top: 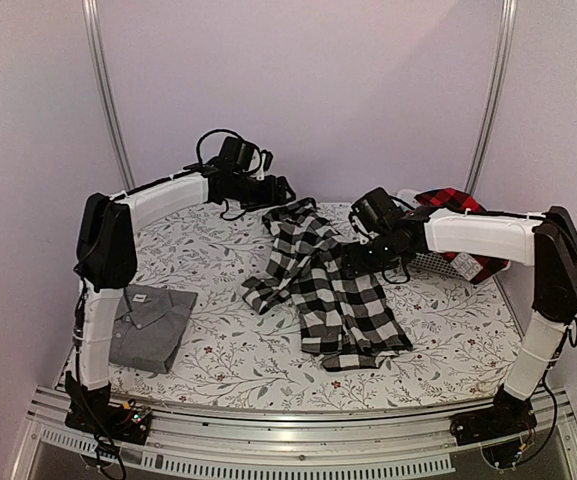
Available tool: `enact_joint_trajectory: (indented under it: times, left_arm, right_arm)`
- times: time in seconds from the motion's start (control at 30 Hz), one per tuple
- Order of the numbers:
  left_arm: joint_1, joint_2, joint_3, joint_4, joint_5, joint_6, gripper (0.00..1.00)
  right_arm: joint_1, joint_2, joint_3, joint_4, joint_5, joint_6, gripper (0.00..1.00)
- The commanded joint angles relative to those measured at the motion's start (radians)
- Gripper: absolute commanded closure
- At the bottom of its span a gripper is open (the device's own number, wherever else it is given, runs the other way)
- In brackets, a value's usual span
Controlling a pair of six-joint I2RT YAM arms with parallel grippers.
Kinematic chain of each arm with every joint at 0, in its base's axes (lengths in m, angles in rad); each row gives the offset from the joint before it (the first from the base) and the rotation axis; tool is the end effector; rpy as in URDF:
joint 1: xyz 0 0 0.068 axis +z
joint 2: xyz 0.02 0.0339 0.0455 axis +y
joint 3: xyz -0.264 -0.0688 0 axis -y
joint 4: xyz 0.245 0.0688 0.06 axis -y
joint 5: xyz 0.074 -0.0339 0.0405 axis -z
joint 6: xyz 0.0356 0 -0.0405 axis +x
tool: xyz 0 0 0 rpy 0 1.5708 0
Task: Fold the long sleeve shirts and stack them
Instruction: Flatten out the crumpled shirt at the center of the board.
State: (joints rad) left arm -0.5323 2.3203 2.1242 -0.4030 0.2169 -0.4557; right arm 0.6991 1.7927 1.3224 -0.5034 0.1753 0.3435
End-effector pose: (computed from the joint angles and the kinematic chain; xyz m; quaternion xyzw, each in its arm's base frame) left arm 0.4628 -0.2815 0.2565 0.0842 0.8765 -0.3044 0.3633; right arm 0.2987 0.2430 0.2233 -0.1431 0.9416 0.0734 0.2957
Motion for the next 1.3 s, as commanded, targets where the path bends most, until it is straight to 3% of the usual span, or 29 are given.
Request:
enact_joint_trajectory:
  times: [0.0,0.27,0.47,0.83,1.13,1.27]
  left_arm:
    - [0.059,-0.272,-0.251,0.099,0.04,-0.073,0.22]
    - [0.074,-0.603,-0.845,0.145,0.015,-0.105,0.29]
    - [0.124,-0.774,-1.133,0.196,0.006,-0.17,0.29]
    - [0.238,-0.928,-1.261,0.166,0.016,-0.176,0.29]
    - [0.276,-0.969,-1.292,0.17,0.049,-0.168,0.29]
    - [0.278,-0.961,-1.3,0.183,0.06,-0.173,0.29]
  right_arm:
    - [0.082,0.02,0.077,-0.025,0.039,-0.044,0.24]
    - [0.181,0.104,0.161,0.019,0.013,-0.094,0.25]
    - [0.283,0.241,0.337,0.035,0.037,-0.202,0.26]
    - [0.357,0.607,0.72,0.004,0.132,-0.295,0.32]
    - [0.356,0.727,0.763,-0.022,0.173,-0.285,0.4]
    - [0.358,0.735,0.766,-0.03,0.135,-0.275,0.59]
